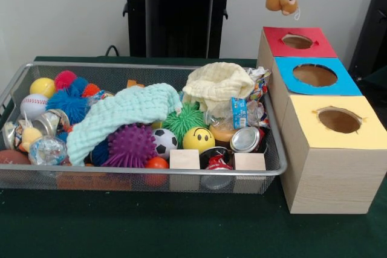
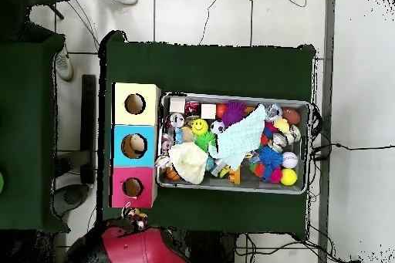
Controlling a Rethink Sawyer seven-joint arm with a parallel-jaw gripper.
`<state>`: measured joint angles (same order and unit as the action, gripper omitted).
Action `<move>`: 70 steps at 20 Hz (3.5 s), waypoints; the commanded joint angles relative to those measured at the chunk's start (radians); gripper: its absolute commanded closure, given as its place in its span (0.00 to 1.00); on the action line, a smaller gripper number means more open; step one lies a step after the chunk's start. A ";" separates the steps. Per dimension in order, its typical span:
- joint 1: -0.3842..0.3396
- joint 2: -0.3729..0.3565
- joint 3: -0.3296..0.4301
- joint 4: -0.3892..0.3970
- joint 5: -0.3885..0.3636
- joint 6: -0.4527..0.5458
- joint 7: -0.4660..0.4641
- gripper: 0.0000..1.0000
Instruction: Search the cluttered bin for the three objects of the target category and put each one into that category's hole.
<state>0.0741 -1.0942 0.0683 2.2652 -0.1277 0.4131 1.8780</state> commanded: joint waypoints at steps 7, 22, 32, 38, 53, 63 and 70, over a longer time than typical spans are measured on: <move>0.060 0.046 -0.083 -0.164 0.069 0.039 0.244 1.00; 0.056 0.213 -0.081 -0.188 0.115 -0.182 0.222 1.00; 0.072 0.220 -0.096 -0.183 0.142 -0.191 0.208 1.00; 0.073 0.225 -0.100 -0.184 0.149 -0.195 0.201 1.00; 0.095 0.237 -0.118 -0.216 0.160 -0.197 0.196 0.00; 0.113 0.228 -0.138 -0.235 0.154 -0.174 0.185 0.00; 0.109 0.171 -0.135 -0.215 0.165 -0.124 0.178 0.00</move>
<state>0.1925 -0.8995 -0.0752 2.1245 -0.0071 0.2540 1.8860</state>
